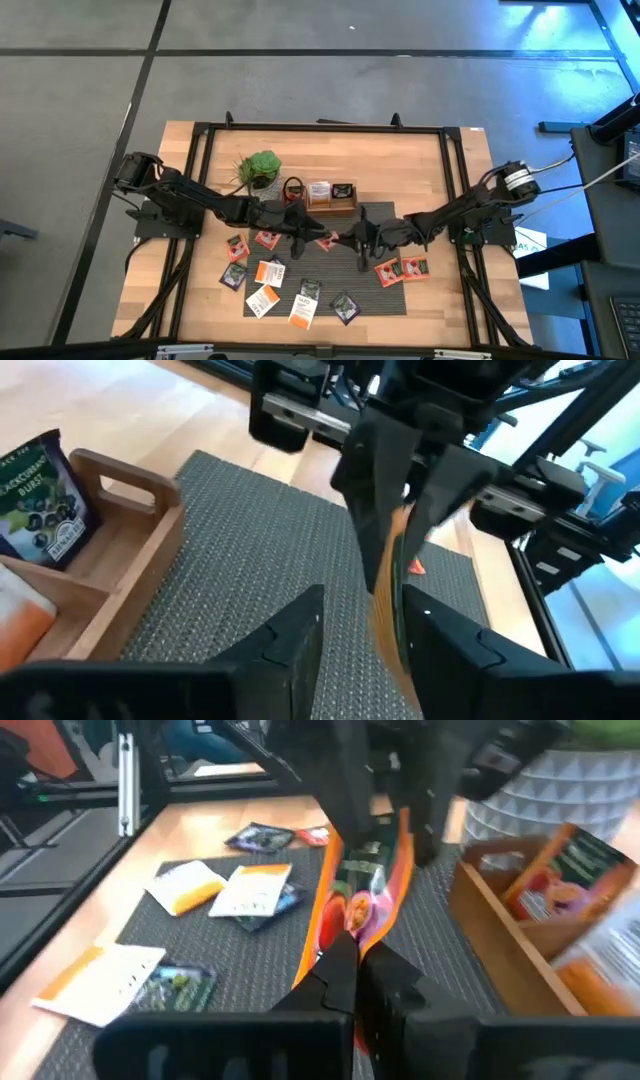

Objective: Pick & Place Tea
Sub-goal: Put the orange tea bag into the left slot of the wooden organizer

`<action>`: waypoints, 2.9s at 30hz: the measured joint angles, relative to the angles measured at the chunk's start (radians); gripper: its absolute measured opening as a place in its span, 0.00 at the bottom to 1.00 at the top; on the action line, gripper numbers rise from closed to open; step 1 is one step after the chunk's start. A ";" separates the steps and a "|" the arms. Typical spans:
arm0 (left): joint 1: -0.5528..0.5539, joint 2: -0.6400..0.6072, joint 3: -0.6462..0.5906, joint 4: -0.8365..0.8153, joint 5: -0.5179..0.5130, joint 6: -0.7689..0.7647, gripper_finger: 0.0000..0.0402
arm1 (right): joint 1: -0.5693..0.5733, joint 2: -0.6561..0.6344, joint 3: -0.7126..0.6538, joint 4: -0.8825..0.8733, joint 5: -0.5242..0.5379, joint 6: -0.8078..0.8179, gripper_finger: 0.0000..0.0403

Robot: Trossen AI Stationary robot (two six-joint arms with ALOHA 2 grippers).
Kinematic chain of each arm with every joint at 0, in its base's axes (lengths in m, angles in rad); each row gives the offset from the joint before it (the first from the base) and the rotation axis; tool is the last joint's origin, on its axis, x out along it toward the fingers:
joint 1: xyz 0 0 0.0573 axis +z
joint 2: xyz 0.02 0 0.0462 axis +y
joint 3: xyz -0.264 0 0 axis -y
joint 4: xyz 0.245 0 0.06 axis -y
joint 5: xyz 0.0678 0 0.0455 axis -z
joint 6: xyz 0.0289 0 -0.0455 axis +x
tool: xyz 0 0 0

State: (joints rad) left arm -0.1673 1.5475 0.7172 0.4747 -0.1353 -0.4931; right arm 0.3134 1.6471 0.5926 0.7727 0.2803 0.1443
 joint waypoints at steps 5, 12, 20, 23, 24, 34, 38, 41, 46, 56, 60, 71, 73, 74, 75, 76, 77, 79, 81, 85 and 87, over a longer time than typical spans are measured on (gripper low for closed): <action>0.000 0.000 0.000 -0.003 0.033 0.000 0.23 | -0.003 0.069 0.066 -0.017 -0.018 -0.049 0.03; 0.000 0.000 0.000 -0.017 0.104 0.000 0.04 | -0.002 0.080 0.118 -0.120 0.010 -0.052 0.03; 0.001 -0.001 0.002 -0.035 0.155 -0.001 0.03 | -0.002 0.077 0.119 -0.130 0.028 -0.044 0.03; 0.001 -0.001 0.002 -0.047 0.155 0.005 0.03 | -0.002 0.077 0.119 -0.132 0.029 -0.045 0.03; 0.004 -0.002 0.002 -0.050 0.156 0.014 0.03 | -0.002 0.077 0.119 -0.133 0.029 -0.044 0.03; 0.066 -0.006 0.002 -0.078 0.211 0.046 0.01 | -0.009 0.048 0.120 -0.286 -0.002 -0.014 0.18; 0.101 -0.034 0.040 -0.211 0.223 0.060 0.01 | -0.011 -0.049 0.120 -0.514 0.027 0.064 0.31; 0.136 -0.046 0.142 -0.436 0.225 0.105 0.01 | -0.010 -0.117 0.119 -0.638 0.039 0.111 0.37; 0.209 -0.026 0.398 -0.914 0.153 0.229 0.01 | -0.011 -0.153 0.119 -0.669 0.041 0.112 0.42; 0.334 0.109 0.636 -1.325 0.141 0.403 0.01 | -0.011 -0.152 0.119 -0.696 0.041 0.112 0.42; 0.355 0.163 0.635 -1.339 0.161 0.458 0.01 | -0.010 -0.152 0.119 -0.700 0.041 0.111 0.42; 0.360 0.206 0.635 -1.344 0.056 0.500 0.01 | -0.010 -0.151 0.119 -0.708 0.041 0.106 0.42; 0.360 0.206 0.635 -1.344 0.029 0.507 0.01 | -0.010 -0.151 0.119 -0.708 0.041 0.105 0.42; 0.360 0.206 0.635 -1.344 0.021 0.507 0.01 | -0.010 -0.151 0.119 -0.709 0.041 0.105 0.42; 0.360 0.206 0.635 -1.344 0.016 0.507 0.01 | -0.010 -0.151 0.119 -0.711 0.041 0.105 0.42; 0.360 0.206 0.635 -1.344 0.013 0.508 0.01 | -0.010 -0.151 0.119 -0.714 0.041 0.105 0.42; 0.360 0.206 0.635 -1.343 0.005 0.508 0.01 | -0.010 -0.151 0.119 -0.716 0.041 0.105 0.42; 0.359 0.206 0.635 -1.343 -0.013 0.507 0.02 | -0.010 -0.151 0.119 -0.716 0.041 0.105 0.42; 0.359 0.206 0.635 -1.343 -0.021 0.507 0.05 | -0.010 -0.151 0.119 -0.717 0.041 0.105 0.42; 0.359 0.200 0.636 -1.343 -0.031 0.507 0.14 | -0.010 -0.151 0.119 -0.719 0.041 0.105 0.42; 0.359 0.197 0.636 -1.348 -0.046 0.507 0.19 | -0.010 -0.151 0.119 -0.719 0.041 0.105 0.42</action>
State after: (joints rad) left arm 0.1917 1.7445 1.3533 -0.8734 -0.1810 0.0143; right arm 0.3035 1.4960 0.7113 0.0536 0.3218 0.2497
